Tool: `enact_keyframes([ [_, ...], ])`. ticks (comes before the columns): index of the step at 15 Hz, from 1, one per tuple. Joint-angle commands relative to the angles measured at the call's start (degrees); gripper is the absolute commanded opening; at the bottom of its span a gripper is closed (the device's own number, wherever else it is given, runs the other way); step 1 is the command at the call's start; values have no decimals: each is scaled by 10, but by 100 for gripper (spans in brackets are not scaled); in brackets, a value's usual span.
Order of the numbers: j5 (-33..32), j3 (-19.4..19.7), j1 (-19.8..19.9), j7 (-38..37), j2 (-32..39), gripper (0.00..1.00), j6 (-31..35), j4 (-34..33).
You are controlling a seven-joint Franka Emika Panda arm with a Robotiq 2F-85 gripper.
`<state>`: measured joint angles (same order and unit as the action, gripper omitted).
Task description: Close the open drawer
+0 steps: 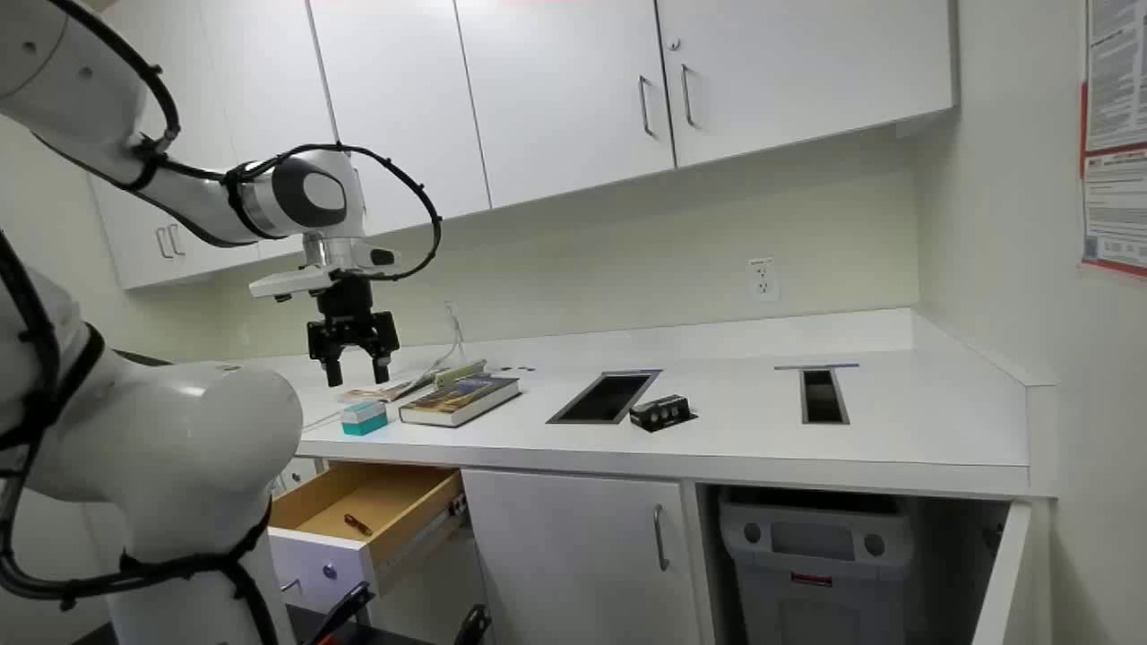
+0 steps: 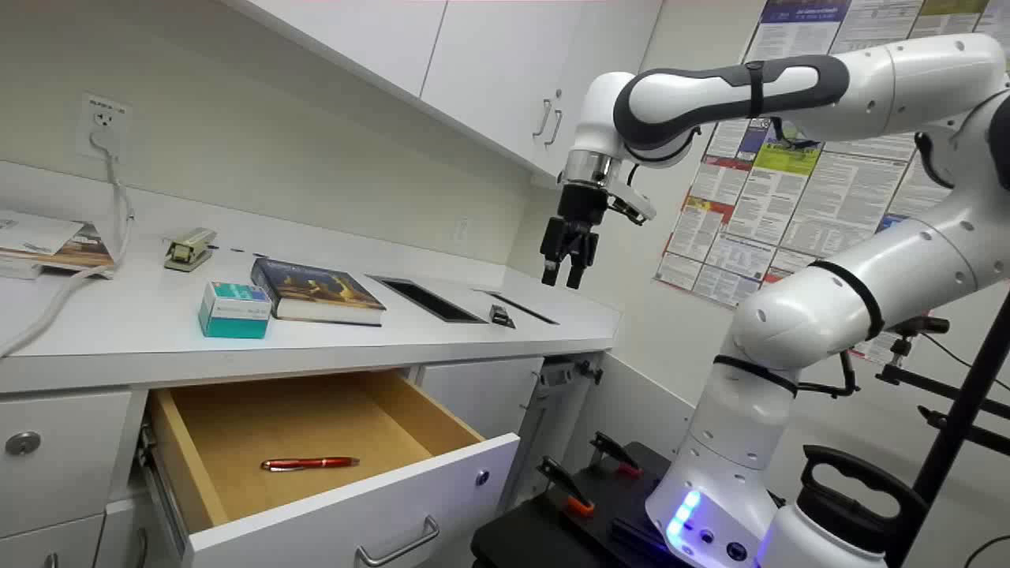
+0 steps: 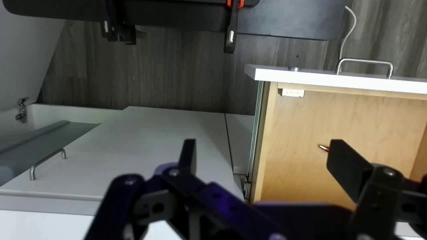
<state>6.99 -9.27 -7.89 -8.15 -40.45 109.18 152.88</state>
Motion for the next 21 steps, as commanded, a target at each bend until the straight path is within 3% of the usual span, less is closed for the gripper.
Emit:
enact_keyframes([
  [1,0,0,0,0,0,100,-1,-1],
  [8,-7,-11,-13,15,16,100,5,-14],
  [19,5,-118,-173,122,182,100,75,-63],
  [21,0,-117,-168,88,159,100,68,-44],
])
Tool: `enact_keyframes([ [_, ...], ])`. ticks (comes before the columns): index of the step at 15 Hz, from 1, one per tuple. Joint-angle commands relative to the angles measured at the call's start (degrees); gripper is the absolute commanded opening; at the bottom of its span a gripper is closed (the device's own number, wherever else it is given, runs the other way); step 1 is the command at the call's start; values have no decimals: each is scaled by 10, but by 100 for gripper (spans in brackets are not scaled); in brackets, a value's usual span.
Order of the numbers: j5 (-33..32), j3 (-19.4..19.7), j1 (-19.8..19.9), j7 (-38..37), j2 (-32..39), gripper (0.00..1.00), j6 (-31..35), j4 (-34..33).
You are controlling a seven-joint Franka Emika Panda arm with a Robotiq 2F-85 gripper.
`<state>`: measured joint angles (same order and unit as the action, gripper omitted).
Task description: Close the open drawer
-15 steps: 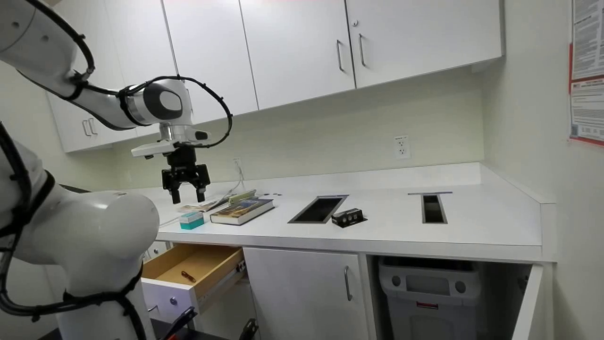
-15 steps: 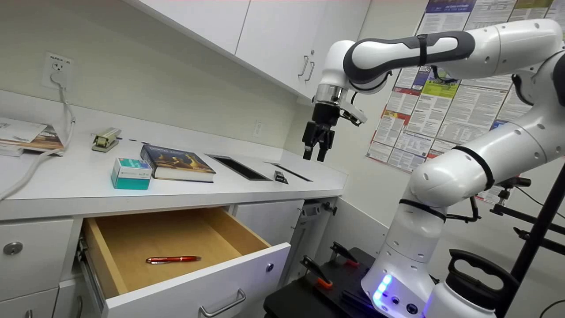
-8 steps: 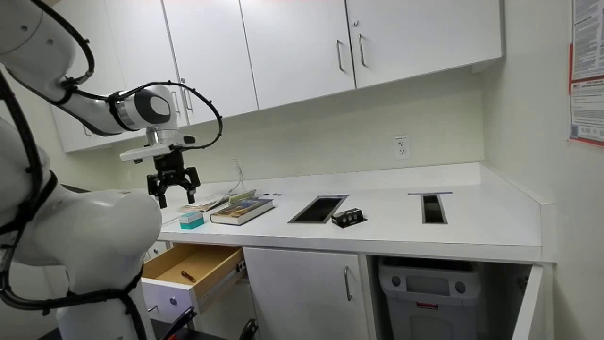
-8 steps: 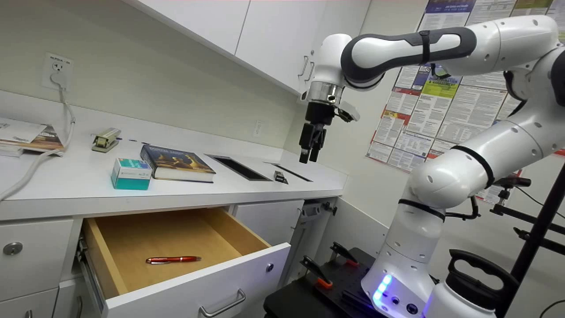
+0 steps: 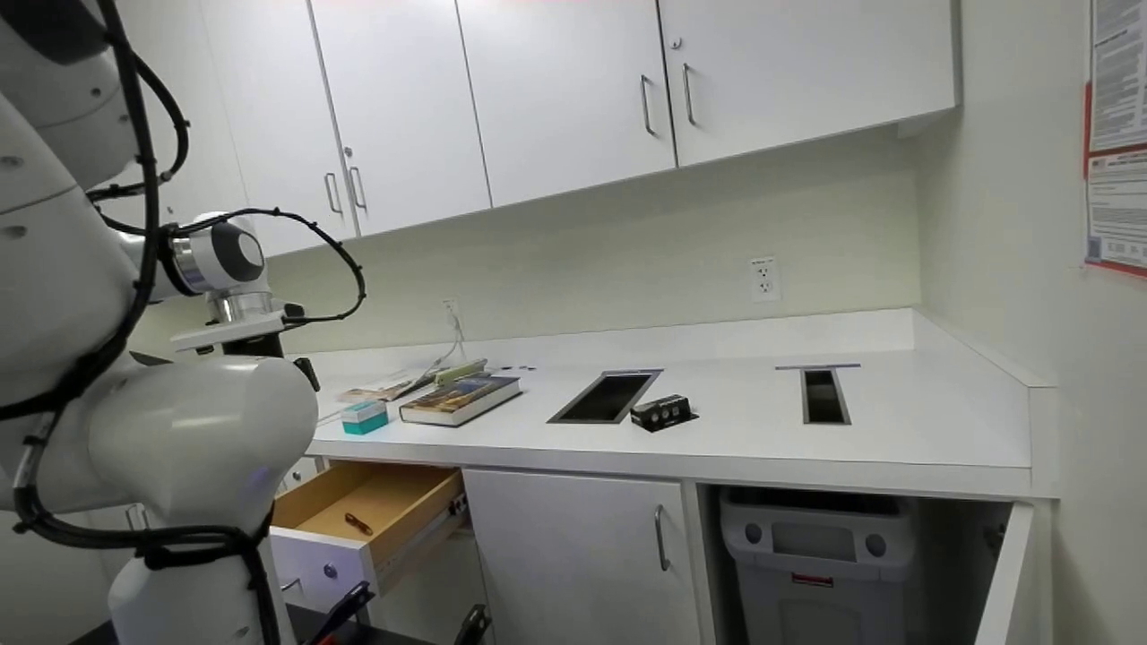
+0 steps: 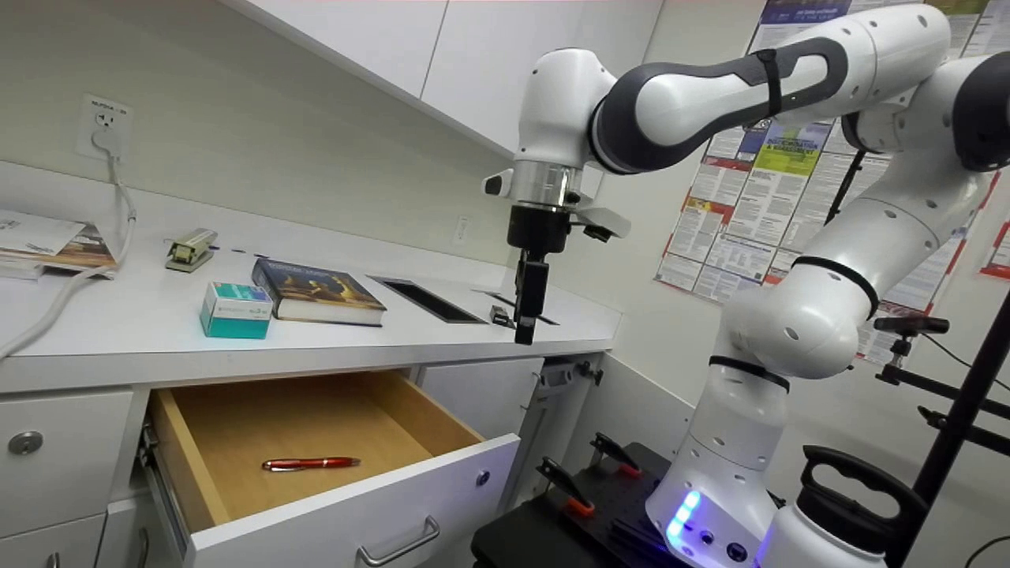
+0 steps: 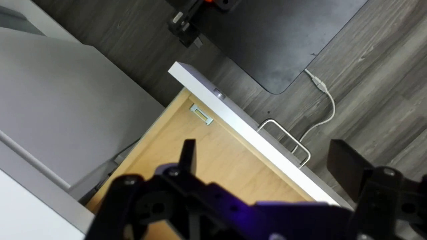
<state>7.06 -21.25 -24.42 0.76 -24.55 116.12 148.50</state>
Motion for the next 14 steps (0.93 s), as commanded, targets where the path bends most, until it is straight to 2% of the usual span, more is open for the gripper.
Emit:
enact_keyframes([
  [1,-1,2,-2,-1,2,100,-1,-1],
  [5,-1,7,0,-1,0,100,-1,-1],
  [9,-31,-8,-22,91,62,100,10,-43],
  [14,-64,-52,-49,147,173,100,10,-110],
])
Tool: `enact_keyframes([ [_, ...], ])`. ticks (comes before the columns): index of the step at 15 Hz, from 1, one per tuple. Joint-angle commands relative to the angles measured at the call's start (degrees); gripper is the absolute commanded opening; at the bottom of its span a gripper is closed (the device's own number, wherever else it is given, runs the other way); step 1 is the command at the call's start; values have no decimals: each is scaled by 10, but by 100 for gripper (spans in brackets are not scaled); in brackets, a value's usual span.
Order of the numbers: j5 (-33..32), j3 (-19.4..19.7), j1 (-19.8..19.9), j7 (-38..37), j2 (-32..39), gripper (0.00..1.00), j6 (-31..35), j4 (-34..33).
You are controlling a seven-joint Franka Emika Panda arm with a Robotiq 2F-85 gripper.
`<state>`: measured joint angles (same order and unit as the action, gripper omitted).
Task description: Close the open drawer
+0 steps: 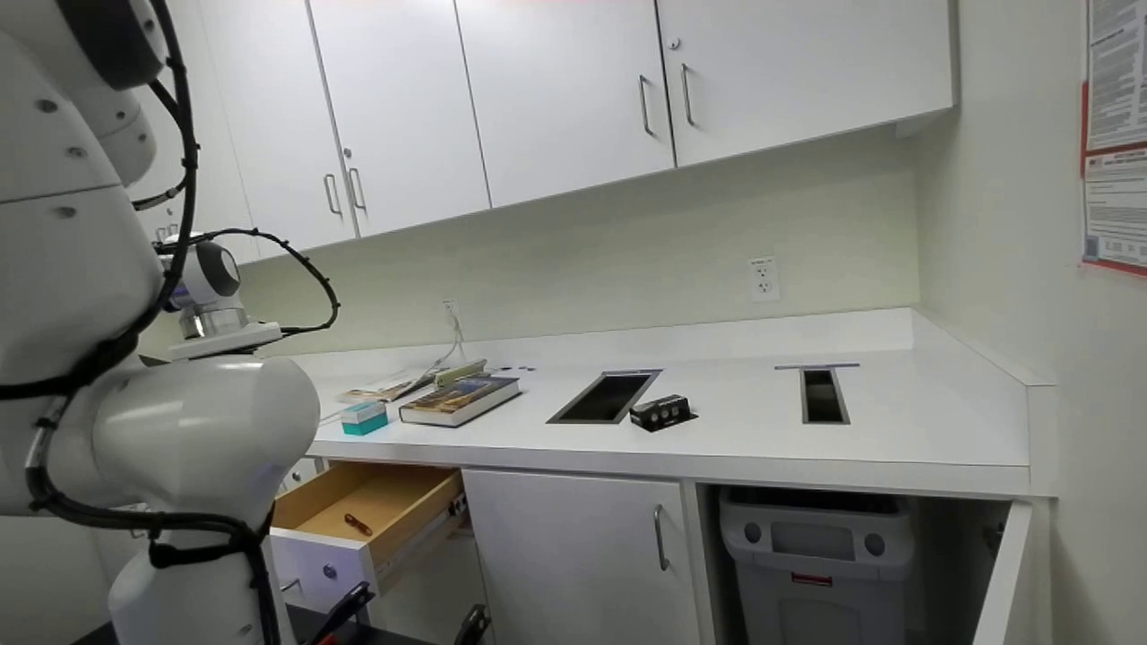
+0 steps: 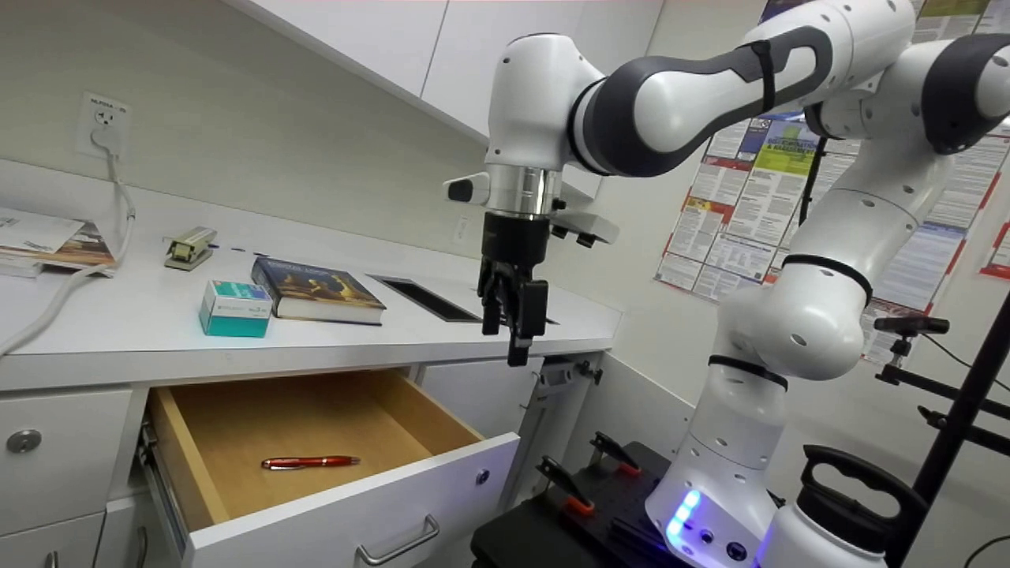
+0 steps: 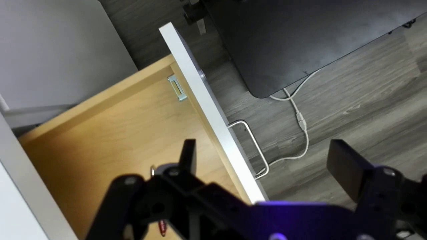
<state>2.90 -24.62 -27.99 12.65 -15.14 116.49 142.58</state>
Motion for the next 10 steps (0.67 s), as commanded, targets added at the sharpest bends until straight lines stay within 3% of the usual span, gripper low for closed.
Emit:
enact_keyframes([
  [1,-30,-28,-19,39,103,100,14,-65],
  [6,-88,-62,-36,108,186,100,53,-99],
  [7,-68,-58,-31,78,158,100,47,-78],
  [10,-71,-59,-31,80,172,100,48,-82],
])
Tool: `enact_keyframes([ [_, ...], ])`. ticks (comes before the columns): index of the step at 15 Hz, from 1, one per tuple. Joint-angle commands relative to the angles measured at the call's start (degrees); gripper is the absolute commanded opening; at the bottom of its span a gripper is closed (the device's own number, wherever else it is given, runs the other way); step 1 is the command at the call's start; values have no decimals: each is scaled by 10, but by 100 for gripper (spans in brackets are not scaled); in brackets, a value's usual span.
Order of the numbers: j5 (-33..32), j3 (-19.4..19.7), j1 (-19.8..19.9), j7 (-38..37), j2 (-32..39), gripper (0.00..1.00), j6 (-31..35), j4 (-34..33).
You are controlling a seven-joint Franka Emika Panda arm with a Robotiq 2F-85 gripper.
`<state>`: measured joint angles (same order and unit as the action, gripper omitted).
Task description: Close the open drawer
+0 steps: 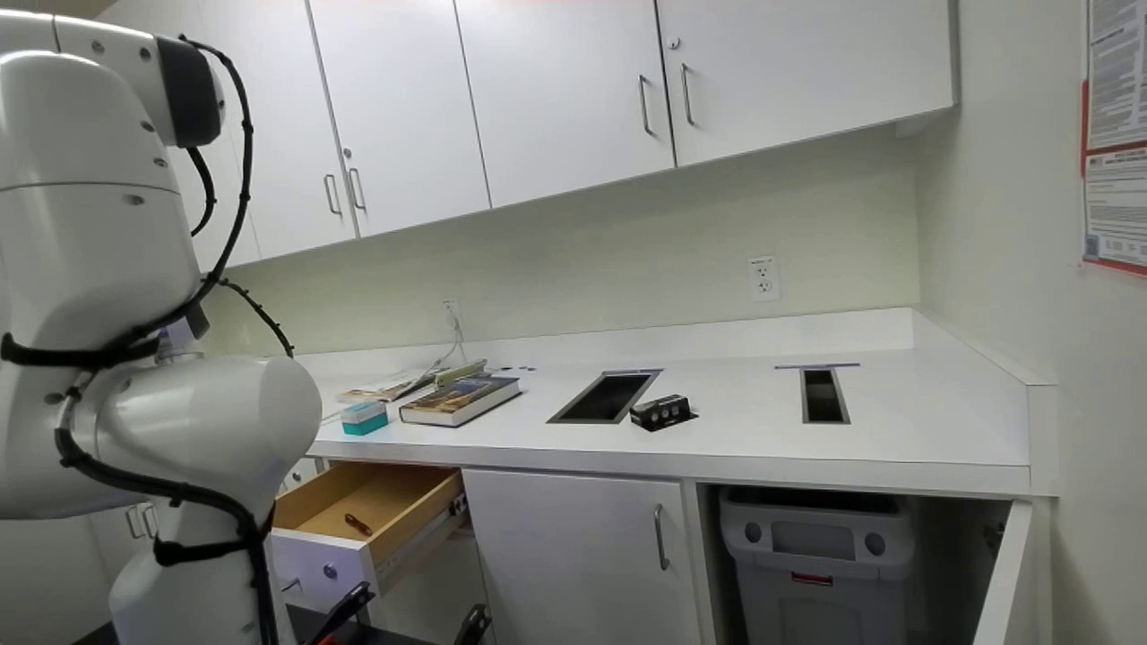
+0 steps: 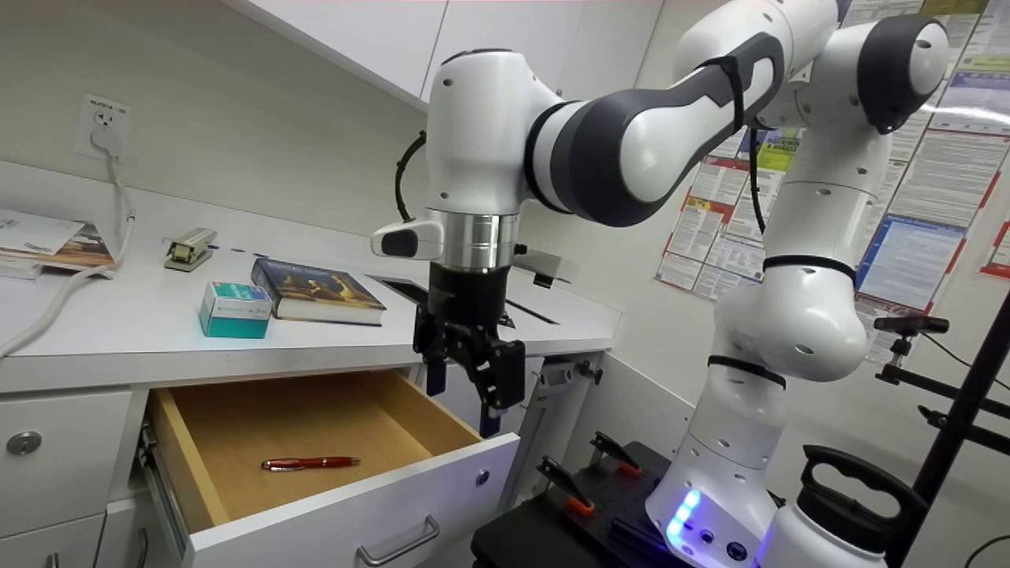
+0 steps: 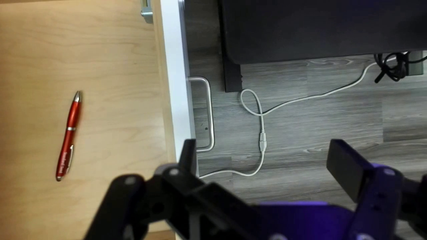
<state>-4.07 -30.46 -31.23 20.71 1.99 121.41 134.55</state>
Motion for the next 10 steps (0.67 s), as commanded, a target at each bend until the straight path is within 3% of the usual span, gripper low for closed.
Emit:
enact_keyframes([
  [1,-1,0,2,-1,0,100,-1,-1],
  [5,-43,-19,-15,61,14,100,-25,-11],
  [10,-84,-61,-38,127,52,100,16,-2],
])
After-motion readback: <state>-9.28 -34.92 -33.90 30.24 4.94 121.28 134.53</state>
